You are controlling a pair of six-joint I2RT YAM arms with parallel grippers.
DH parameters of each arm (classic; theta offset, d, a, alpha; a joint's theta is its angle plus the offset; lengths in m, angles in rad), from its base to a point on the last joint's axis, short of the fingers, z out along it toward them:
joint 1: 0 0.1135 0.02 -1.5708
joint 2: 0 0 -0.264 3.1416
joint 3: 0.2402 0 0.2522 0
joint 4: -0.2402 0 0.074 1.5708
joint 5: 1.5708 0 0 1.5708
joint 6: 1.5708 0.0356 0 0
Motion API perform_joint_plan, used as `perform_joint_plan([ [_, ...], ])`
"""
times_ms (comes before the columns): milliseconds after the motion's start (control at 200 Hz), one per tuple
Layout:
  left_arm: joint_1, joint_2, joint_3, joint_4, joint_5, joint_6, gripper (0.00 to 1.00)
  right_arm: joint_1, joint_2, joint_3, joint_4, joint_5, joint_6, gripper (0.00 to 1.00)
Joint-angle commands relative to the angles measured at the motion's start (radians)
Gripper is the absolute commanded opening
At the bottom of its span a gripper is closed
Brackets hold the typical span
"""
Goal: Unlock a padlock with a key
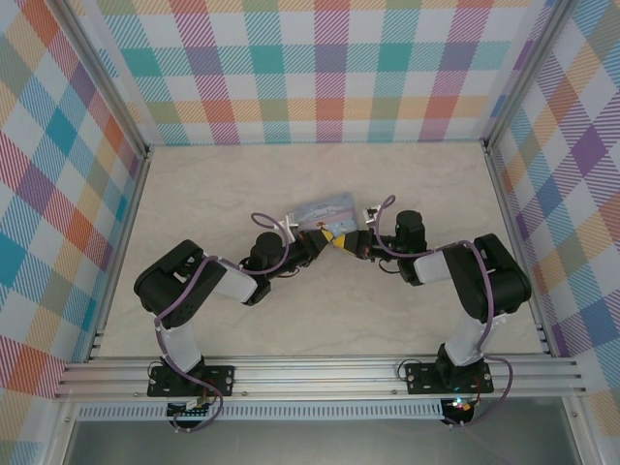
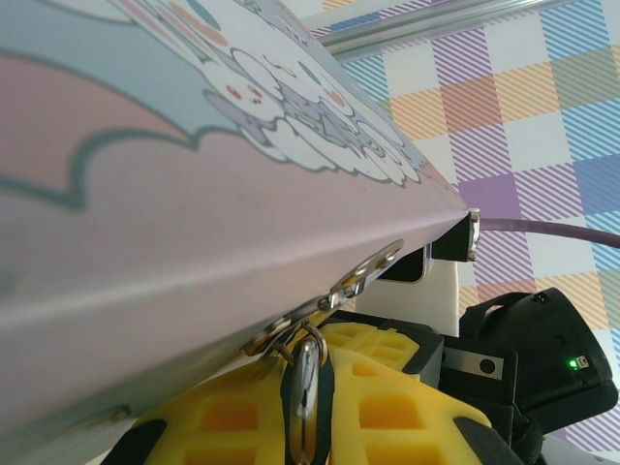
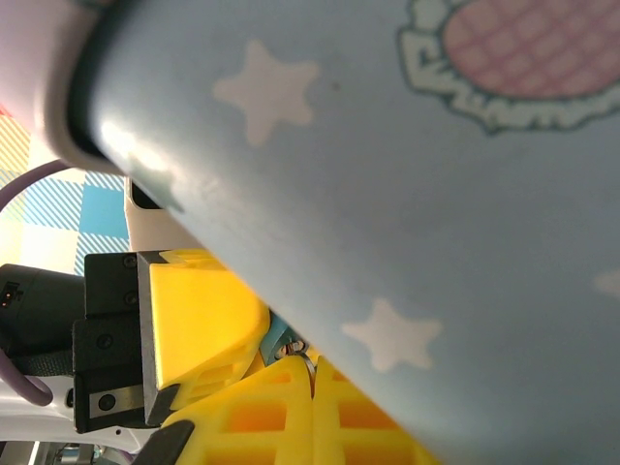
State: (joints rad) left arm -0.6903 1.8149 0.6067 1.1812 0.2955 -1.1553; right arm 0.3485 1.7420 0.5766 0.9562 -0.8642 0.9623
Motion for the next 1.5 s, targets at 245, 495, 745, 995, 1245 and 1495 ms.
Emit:
perform_joint_plan([
  [245, -0.064, -0.047, 0.001, -0.016, 0.155, 0.057, 0.0, 0.008, -0.108, 0.015, -0.095, 0.092, -0.117, 0.18],
  [495, -0.042, -0.078, 0.001, -0.1, 0.123, 0.068, 0.0, -0.011, -0.2, -0.06, -0.272, 0.118, -0.262, 0.32],
  [745, -0.014, -0.097, -0.012, -0.145, 0.104, 0.062, 0.0, -0.013, -0.452, -0.104, -0.647, 0.253, -0.551, 0.44],
  [995, 0.028, -0.17, -0.004, -0.302, 0.12, 0.058, 0.0, 0.08, -0.757, -0.207, -0.703, 0.542, -0.846, 0.54],
  [1245, 0.062, -0.241, 0.011, -0.445, 0.163, 0.051, 0.0, 0.292, -0.848, -0.271, -0.556, 0.772, -1.217, 0.61],
  [1495, 0.072, -0.297, 0.016, -0.507, 0.17, -0.004, 0.0, 0.438, -0.667, -0.243, -0.368, 1.002, -1.434, 0.6],
])
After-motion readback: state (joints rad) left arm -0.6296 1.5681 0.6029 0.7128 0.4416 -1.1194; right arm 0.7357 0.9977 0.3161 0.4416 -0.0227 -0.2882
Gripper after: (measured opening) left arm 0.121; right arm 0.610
